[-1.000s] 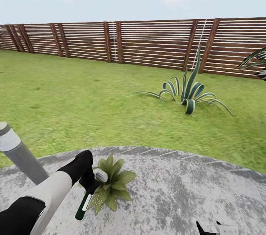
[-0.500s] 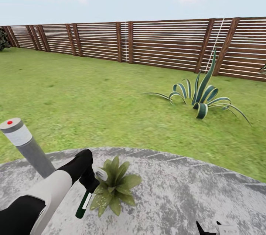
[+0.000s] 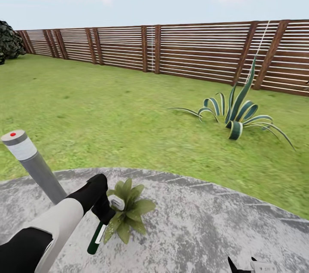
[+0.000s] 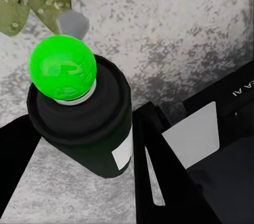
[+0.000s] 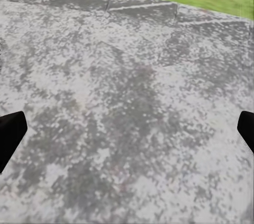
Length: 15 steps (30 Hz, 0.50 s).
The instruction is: Pick up the pesticide atomizer in the garden and spray insectifuge to fully cover both potted plants in the garden.
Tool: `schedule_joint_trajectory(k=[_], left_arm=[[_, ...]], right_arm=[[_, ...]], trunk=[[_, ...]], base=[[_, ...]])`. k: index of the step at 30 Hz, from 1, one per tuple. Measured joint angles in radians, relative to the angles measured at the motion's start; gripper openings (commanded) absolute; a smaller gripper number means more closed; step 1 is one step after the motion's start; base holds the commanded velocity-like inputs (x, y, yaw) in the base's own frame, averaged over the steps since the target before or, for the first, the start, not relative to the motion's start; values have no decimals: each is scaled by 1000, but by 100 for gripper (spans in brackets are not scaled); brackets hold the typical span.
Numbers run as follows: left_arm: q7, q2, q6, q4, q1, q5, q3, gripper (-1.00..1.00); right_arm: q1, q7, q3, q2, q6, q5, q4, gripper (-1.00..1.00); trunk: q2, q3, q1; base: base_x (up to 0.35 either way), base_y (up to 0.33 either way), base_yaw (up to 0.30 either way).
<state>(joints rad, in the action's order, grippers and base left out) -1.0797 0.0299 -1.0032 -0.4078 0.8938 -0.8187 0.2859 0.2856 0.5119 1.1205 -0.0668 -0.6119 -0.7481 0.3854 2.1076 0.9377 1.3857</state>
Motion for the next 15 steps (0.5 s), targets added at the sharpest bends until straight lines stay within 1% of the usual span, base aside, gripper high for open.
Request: schedule_joint_trajectory(k=[6, 9, 11, 15], left_arm=[[0, -2, 0, 0, -2, 0, 0, -100], [0, 1, 0, 1, -7, -1, 0, -100], [0, 8, 1, 2, -11, -1, -1, -100], [0, 11, 0, 1, -12, 0, -1, -100]], right_arm=[[0, 0, 0, 0, 0, 0, 0, 100], [0, 0, 0, 0, 0, 0, 0, 100], [0, 0, 0, 1, 0, 0, 0, 100], [0, 0, 0, 1, 1, -1, 0, 100]], trunk=[[0, 0, 0], [0, 0, 0], [0, 0, 0], [0, 0, 0]], base=[[-106, -272, 278], [-98, -261, 279], [-158, -235, 279], [-218, -204, 279]])
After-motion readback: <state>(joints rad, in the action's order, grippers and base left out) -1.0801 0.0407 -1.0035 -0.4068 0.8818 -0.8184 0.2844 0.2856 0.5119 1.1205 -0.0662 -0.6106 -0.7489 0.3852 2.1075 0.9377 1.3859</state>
